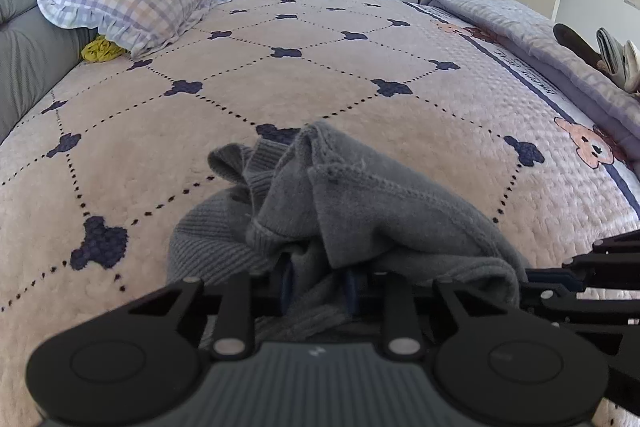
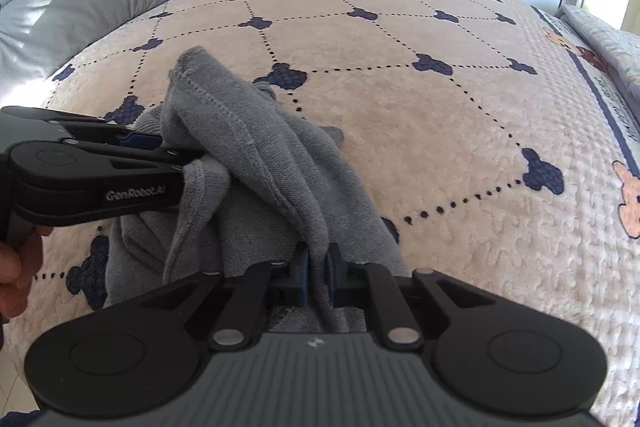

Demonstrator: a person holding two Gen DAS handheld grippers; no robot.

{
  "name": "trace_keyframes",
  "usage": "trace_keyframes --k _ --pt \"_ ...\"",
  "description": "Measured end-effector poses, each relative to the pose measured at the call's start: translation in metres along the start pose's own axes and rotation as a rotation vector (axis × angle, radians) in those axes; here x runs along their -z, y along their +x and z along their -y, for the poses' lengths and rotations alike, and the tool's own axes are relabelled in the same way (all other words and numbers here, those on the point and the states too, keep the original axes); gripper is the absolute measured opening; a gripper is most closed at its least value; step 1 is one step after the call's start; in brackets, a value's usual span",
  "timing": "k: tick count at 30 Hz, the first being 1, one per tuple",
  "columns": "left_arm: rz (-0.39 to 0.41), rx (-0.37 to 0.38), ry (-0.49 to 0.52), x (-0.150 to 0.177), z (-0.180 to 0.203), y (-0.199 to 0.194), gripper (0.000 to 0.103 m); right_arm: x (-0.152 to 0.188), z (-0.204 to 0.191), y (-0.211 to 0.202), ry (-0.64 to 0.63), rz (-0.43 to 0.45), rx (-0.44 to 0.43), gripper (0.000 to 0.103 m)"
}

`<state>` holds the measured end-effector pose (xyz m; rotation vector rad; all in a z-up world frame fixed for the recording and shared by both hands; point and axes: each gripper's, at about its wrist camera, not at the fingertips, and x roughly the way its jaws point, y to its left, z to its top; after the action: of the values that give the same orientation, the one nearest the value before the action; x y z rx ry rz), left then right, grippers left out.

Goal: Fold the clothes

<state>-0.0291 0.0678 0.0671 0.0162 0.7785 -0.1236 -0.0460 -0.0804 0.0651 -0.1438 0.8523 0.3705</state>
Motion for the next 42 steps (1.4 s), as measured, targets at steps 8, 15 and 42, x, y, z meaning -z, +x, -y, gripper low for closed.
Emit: trace_keyframes --k 8,15,42 --pt "0.021 0.067 -0.033 -0.007 0.016 -0.028 0.014 0.002 -0.003 -0.021 -0.065 0.054 0.154 0.008" --pt "0.054 0.28 -0.004 -0.004 0.032 -0.069 0.027 -0.002 0.098 -0.075 0.151 0.197 0.352 0.007" --pt "-0.001 0.227 0.006 -0.019 0.034 0.023 0.018 0.059 0.127 -0.054 0.04 0.135 0.153 0.038"
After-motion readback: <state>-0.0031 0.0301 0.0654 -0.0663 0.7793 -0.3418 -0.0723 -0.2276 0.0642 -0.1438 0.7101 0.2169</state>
